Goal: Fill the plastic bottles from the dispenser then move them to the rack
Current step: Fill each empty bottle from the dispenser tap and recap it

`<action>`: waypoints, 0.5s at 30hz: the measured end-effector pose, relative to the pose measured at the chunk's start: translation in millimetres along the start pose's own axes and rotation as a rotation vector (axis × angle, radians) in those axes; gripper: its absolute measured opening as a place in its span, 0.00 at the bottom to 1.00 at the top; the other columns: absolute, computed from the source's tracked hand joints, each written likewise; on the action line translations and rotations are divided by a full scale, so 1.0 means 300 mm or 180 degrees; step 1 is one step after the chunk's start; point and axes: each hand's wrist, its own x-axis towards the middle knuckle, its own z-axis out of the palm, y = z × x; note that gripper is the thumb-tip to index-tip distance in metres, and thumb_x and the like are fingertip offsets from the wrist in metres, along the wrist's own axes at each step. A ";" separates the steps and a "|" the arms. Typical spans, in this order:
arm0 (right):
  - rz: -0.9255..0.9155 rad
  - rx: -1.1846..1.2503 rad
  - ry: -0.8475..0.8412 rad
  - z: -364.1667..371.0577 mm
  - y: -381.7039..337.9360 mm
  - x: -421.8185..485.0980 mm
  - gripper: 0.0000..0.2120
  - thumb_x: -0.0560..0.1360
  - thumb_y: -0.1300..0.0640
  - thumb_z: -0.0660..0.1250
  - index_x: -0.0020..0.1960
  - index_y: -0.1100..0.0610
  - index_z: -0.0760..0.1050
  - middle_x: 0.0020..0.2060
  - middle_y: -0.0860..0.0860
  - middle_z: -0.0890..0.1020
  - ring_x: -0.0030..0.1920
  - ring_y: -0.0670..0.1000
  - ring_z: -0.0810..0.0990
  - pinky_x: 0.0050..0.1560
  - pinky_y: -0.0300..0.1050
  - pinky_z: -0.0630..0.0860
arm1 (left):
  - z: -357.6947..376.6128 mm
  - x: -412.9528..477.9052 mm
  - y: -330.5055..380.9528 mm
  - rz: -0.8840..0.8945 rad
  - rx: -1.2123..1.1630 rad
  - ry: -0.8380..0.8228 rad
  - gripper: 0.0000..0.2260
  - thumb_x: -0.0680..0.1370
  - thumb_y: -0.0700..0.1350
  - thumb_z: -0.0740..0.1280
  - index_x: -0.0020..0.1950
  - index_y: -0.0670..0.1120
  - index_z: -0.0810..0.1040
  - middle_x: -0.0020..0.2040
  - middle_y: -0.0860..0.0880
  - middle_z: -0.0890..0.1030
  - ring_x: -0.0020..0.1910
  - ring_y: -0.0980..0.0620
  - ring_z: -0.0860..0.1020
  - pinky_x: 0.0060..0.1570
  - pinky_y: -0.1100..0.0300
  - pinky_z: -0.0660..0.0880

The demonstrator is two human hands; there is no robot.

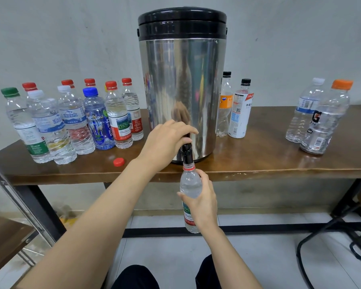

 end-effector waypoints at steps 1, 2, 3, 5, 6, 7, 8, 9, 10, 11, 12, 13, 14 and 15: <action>-0.0008 -0.0010 -0.0007 0.000 0.002 -0.002 0.37 0.67 0.53 0.79 0.69 0.40 0.64 0.63 0.41 0.73 0.59 0.46 0.75 0.56 0.48 0.77 | 0.007 -0.009 0.004 -0.0044 -0.0040 0.0031 0.13 0.81 0.45 0.65 0.65 0.52 0.78 0.56 0.52 0.81 0.55 0.50 0.75 0.55 0.47 0.74; -0.0017 -0.0016 -0.0013 0.000 0.002 -0.005 0.37 0.67 0.53 0.79 0.69 0.40 0.64 0.63 0.41 0.74 0.59 0.46 0.75 0.56 0.48 0.77 | 0.015 -0.019 0.009 -0.0099 -0.0110 0.0071 0.15 0.81 0.45 0.65 0.67 0.52 0.76 0.58 0.52 0.80 0.56 0.50 0.75 0.55 0.47 0.74; -0.0025 -0.0019 -0.0014 0.000 0.003 -0.008 0.36 0.67 0.53 0.79 0.69 0.40 0.64 0.63 0.41 0.74 0.60 0.46 0.75 0.56 0.48 0.77 | 0.024 -0.029 0.013 -0.0201 -0.0246 0.0110 0.16 0.81 0.44 0.64 0.70 0.52 0.74 0.60 0.52 0.80 0.57 0.51 0.74 0.57 0.47 0.73; -0.0030 -0.0025 -0.0002 0.001 0.004 -0.012 0.36 0.67 0.53 0.79 0.68 0.40 0.64 0.62 0.41 0.74 0.60 0.46 0.75 0.57 0.50 0.77 | 0.034 -0.051 0.011 -0.0568 -0.0706 0.0287 0.18 0.83 0.46 0.61 0.73 0.54 0.69 0.63 0.53 0.78 0.59 0.55 0.74 0.60 0.52 0.72; -0.0031 -0.0024 0.0001 0.001 0.006 -0.013 0.37 0.67 0.53 0.79 0.68 0.40 0.64 0.62 0.41 0.74 0.60 0.46 0.75 0.58 0.50 0.77 | 0.040 -0.064 -0.002 -0.0771 -0.0930 0.0460 0.18 0.83 0.47 0.59 0.74 0.54 0.68 0.64 0.54 0.77 0.60 0.57 0.74 0.60 0.55 0.71; -0.0031 -0.0012 0.0002 0.001 0.007 -0.013 0.36 0.67 0.52 0.79 0.68 0.39 0.64 0.62 0.41 0.75 0.60 0.46 0.75 0.58 0.51 0.78 | 0.043 -0.080 -0.019 -0.0964 -0.1090 0.0683 0.18 0.83 0.48 0.58 0.74 0.53 0.68 0.63 0.55 0.76 0.60 0.57 0.74 0.60 0.56 0.71; -0.0029 0.0004 0.0001 0.000 0.009 -0.014 0.36 0.67 0.53 0.79 0.68 0.39 0.64 0.61 0.41 0.75 0.59 0.46 0.76 0.57 0.51 0.78 | 0.047 -0.098 -0.048 -0.1180 -0.1175 0.0910 0.17 0.84 0.48 0.58 0.73 0.51 0.69 0.61 0.55 0.76 0.60 0.57 0.74 0.60 0.57 0.72; -0.0024 0.0023 0.0000 -0.001 0.011 -0.015 0.36 0.67 0.53 0.79 0.67 0.39 0.64 0.60 0.40 0.75 0.58 0.46 0.76 0.57 0.51 0.78 | 0.051 -0.120 -0.083 -0.1417 -0.1198 0.1101 0.17 0.84 0.47 0.58 0.72 0.49 0.70 0.60 0.54 0.76 0.58 0.55 0.75 0.59 0.56 0.72; -0.0016 0.0039 -0.0004 -0.001 0.012 -0.016 0.36 0.67 0.53 0.79 0.67 0.39 0.64 0.60 0.40 0.75 0.58 0.46 0.76 0.56 0.50 0.78 | 0.053 -0.143 -0.124 -0.1677 -0.1144 0.1228 0.16 0.84 0.46 0.58 0.71 0.46 0.70 0.59 0.53 0.76 0.57 0.54 0.75 0.59 0.56 0.72; -0.0006 0.0048 -0.0010 0.002 0.015 -0.018 0.36 0.67 0.53 0.80 0.67 0.38 0.65 0.60 0.40 0.75 0.58 0.46 0.77 0.56 0.50 0.79 | 0.057 -0.169 -0.170 -0.1937 -0.1026 0.1285 0.16 0.84 0.45 0.58 0.71 0.45 0.71 0.59 0.50 0.77 0.58 0.51 0.75 0.59 0.55 0.71; 0.0004 0.0048 -0.0013 0.005 0.016 -0.019 0.36 0.66 0.52 0.80 0.66 0.38 0.64 0.59 0.40 0.75 0.58 0.46 0.77 0.55 0.50 0.79 | 0.061 -0.198 -0.218 -0.2174 -0.0861 0.1270 0.16 0.84 0.45 0.59 0.70 0.43 0.71 0.61 0.47 0.77 0.59 0.48 0.75 0.61 0.54 0.70; 0.0011 0.0046 -0.0009 0.009 0.018 -0.021 0.36 0.66 0.52 0.80 0.66 0.37 0.64 0.59 0.40 0.76 0.57 0.46 0.77 0.55 0.50 0.79 | 0.068 -0.225 -0.267 -0.2384 -0.0691 0.1190 0.16 0.83 0.44 0.60 0.70 0.42 0.70 0.63 0.44 0.76 0.61 0.45 0.74 0.63 0.51 0.69; 0.0014 0.0046 -0.0004 0.013 0.019 -0.023 0.36 0.66 0.52 0.80 0.65 0.37 0.64 0.59 0.40 0.76 0.57 0.46 0.77 0.55 0.50 0.79 | 0.072 -0.249 -0.311 -0.2574 -0.0535 0.1055 0.16 0.83 0.43 0.61 0.70 0.41 0.70 0.65 0.41 0.75 0.64 0.42 0.72 0.65 0.49 0.68; 0.0012 0.0048 0.0000 0.016 0.019 -0.024 0.35 0.66 0.52 0.80 0.65 0.36 0.64 0.59 0.40 0.76 0.57 0.46 0.77 0.55 0.51 0.79 | 0.076 -0.270 -0.352 -0.2757 -0.0415 0.0874 0.17 0.83 0.43 0.62 0.71 0.40 0.70 0.67 0.40 0.73 0.66 0.41 0.70 0.66 0.48 0.66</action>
